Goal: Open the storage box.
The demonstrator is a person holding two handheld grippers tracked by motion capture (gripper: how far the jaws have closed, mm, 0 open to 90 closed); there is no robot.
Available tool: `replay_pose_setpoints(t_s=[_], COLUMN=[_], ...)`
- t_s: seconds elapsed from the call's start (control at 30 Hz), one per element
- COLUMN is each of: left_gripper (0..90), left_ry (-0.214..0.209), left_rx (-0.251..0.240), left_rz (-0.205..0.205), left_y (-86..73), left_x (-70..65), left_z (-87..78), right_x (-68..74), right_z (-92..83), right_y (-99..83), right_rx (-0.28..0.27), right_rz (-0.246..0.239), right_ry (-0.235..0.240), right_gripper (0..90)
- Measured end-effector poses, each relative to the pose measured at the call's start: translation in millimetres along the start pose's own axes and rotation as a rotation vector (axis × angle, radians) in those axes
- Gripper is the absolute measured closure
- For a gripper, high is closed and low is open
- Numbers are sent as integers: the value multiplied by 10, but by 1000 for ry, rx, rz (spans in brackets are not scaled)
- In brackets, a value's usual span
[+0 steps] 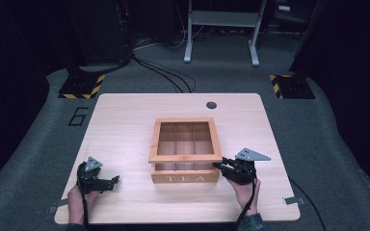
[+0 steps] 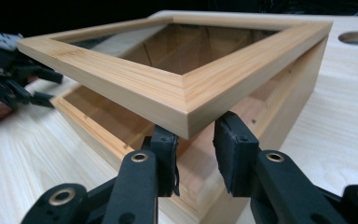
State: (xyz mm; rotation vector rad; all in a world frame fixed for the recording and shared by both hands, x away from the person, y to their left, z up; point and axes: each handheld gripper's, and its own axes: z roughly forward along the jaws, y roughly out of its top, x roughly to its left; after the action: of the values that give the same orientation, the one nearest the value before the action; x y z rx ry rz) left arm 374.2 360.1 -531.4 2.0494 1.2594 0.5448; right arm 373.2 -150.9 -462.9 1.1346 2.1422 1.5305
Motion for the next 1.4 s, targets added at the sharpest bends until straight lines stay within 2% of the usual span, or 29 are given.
replay_pose_setpoints(t_s=[0.3, 0.33, 0.47, 0.83, 0.93, 0.97, 1.03, 1.13, 1.2, 1.3, 1.4], left_gripper=[14, 14, 14, 14, 14, 14, 14, 15, 15, 14, 14], left_ry=[0, 0, -1, 0, 1, 0, 2, 1, 0, 0, 1], left_rx=[0, 0, 0, 0, 0, 0, 0, 0, 0, 0, 0], left_rz=[-1, -1, -1, 0, 0, 0, 0, -1, -1, -1, -1], left_y=[0, 0, 0, 0, 0, 0, 0, -1, -1, -1, -1], left_x=[0, 0, 1, 0, 0, -1, -2, -1, -1, -1, -1], left_z=[1, 1, 1, 0, 0, 0, -1, 0, -1, -1, -1], right_x=[12, 15, 35, 56, 60, 67, 84, 87, 60, 19, -23], right_z=[50, 44, 39, -40, -71, -82, -93, -91, -121, -189, -270], right_y=[-122, -130, -123, -133, -166, -174, -198, -272, -317, -338, -360], right_rx=[46, 42, 50, 89, 86, 90, 115, 161, 136, 125, 140], right_rz=[-30, -22, -39, -62, -51, -43, -58, -47, -25, -5, -6], right_ry=[-29, -27, -45, -65, -56, -51, -67, -66, -56, -70, -112], right_gripper=[697, 696, 696, 694, 692, 690, 682, 641, 613, 529, 416])
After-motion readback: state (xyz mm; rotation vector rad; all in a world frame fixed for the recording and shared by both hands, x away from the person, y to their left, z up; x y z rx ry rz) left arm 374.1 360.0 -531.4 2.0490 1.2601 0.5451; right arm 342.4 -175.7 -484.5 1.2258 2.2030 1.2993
